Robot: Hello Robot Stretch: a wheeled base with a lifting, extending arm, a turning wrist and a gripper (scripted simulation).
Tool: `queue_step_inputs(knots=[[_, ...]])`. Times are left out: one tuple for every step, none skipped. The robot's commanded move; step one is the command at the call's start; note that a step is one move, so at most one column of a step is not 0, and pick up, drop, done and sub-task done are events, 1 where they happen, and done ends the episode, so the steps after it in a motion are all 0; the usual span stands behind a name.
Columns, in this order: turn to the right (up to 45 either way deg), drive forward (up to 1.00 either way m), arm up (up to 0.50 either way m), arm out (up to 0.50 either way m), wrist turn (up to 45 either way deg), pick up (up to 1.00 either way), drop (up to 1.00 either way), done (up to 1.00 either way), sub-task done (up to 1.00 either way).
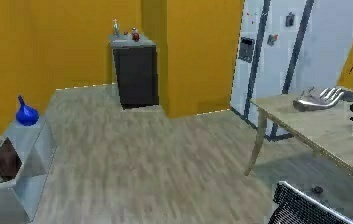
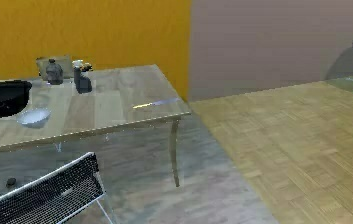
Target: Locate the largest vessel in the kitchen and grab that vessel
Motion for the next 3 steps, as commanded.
queue_step_inputs(knots=[[-15.0,0.0,0.0,0.0,0.0,0.0,0.0,0.0,0.0],[0.0,0.45,0.0,0.0,0.0,0.0,0.0,0.0,0.0],[-9.0,0.0,0.0,0.0,0.0,0.0,0.0,0.0,0.0]])
